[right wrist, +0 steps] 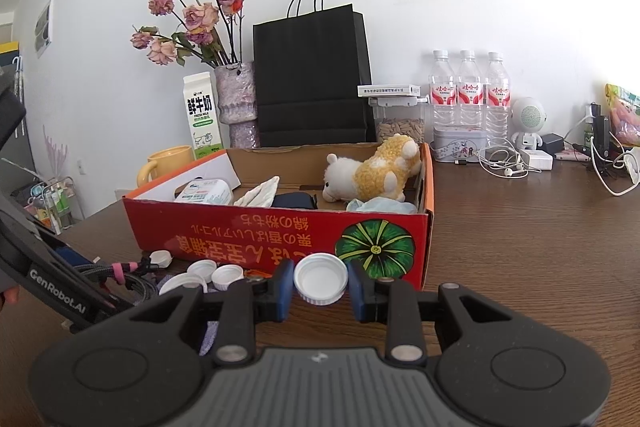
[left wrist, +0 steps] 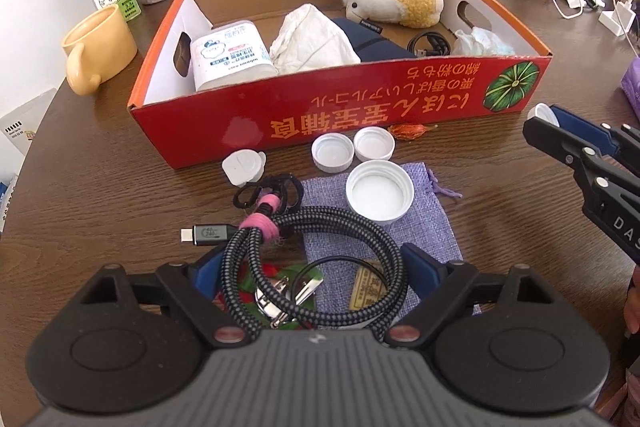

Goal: Organize objects
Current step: 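Carry the cap and braided cable into the cardboard box and open both tools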

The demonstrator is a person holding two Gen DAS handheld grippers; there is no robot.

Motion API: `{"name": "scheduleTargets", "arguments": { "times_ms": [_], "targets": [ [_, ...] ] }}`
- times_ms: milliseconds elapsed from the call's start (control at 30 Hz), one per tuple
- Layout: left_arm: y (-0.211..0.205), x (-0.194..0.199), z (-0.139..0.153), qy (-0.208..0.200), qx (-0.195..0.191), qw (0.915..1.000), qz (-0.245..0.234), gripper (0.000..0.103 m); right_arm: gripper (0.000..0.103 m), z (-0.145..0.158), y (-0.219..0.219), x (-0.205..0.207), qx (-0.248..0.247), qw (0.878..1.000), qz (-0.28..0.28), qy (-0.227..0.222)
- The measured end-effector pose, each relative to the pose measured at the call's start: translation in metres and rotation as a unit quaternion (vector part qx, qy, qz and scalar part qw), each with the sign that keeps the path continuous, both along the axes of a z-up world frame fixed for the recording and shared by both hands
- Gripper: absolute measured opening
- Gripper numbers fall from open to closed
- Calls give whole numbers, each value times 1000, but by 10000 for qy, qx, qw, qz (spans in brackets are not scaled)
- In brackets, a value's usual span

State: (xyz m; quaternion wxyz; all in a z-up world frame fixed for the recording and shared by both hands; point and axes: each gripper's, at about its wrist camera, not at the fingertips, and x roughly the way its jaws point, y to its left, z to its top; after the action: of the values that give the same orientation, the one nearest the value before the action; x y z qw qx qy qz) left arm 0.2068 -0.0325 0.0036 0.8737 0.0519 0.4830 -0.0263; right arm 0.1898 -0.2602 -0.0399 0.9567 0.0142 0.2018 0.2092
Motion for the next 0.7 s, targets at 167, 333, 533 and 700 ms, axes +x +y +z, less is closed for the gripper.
{"name": "scheduleTargets", "arguments": {
  "times_ms": [167,333,533,700],
  "targets": [
    [4,-5,6,-161,-97,9998,55,90,28,0,0,0,2,10000,0,-1],
    [9,-9,12,-352,-164,9992,116,89,28,0,0,0,0,10000,1,0],
    [15,-16,19,-639,-284,9973,205,89,28,-2,-2,1,6,10000,-27,-4],
    [18,-23,24,-974,-219,9945,330,89,28,-2,-3,1,-6,10000,-30,-12]
  ]
}}
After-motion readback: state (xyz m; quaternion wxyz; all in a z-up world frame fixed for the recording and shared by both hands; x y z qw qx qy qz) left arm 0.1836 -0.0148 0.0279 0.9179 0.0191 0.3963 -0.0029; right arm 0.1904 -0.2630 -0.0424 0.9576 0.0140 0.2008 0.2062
